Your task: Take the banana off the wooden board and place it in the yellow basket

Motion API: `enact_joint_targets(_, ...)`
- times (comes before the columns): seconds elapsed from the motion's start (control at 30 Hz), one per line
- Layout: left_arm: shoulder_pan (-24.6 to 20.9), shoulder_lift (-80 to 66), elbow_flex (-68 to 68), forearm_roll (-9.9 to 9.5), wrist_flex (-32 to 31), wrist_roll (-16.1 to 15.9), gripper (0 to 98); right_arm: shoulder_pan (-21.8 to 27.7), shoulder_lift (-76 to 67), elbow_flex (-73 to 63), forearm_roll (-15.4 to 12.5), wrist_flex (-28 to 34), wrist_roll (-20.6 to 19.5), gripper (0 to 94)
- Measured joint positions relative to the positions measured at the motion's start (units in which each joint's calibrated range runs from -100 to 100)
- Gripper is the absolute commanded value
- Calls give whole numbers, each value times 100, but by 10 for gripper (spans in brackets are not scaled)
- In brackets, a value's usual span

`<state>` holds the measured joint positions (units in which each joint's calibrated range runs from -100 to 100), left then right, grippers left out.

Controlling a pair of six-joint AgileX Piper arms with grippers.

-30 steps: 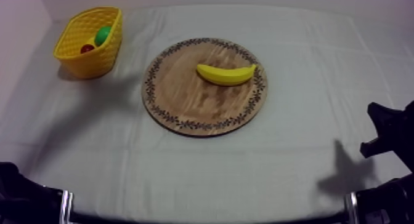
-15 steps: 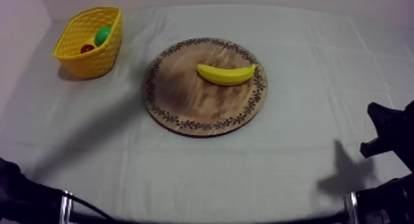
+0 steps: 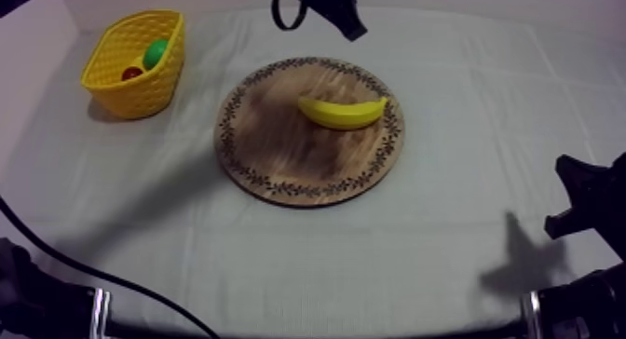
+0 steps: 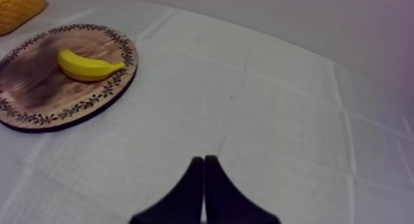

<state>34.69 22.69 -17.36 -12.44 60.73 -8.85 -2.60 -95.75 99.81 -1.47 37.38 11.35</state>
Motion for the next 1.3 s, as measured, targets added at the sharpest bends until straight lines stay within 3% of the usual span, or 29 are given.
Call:
enact_joint_targets(0.2,4,120,-16,-5,152,-270,2,0,0,0,0,0,3,3)
enact_joint_targets(0.3,7,142,-16,6,228,-354,80,0,0,0,0,0,2,3)
enact_joint_targets(0.53,-101,142,56,-4,507,-356,659,0,0,0,0,-8,2,3)
enact_joint_targets(0.63,-151,142,124,-26,800,-545,785,0,0,0,0,-16,2,3)
enact_joint_targets(0.9,-187,179,157,-92,1232,-924,821,0,0,0,0,-9,2,3)
enact_joint_targets(1.3,-85,730,110,-203,1132,-855,810,0,0,0,0,-3,2,3)
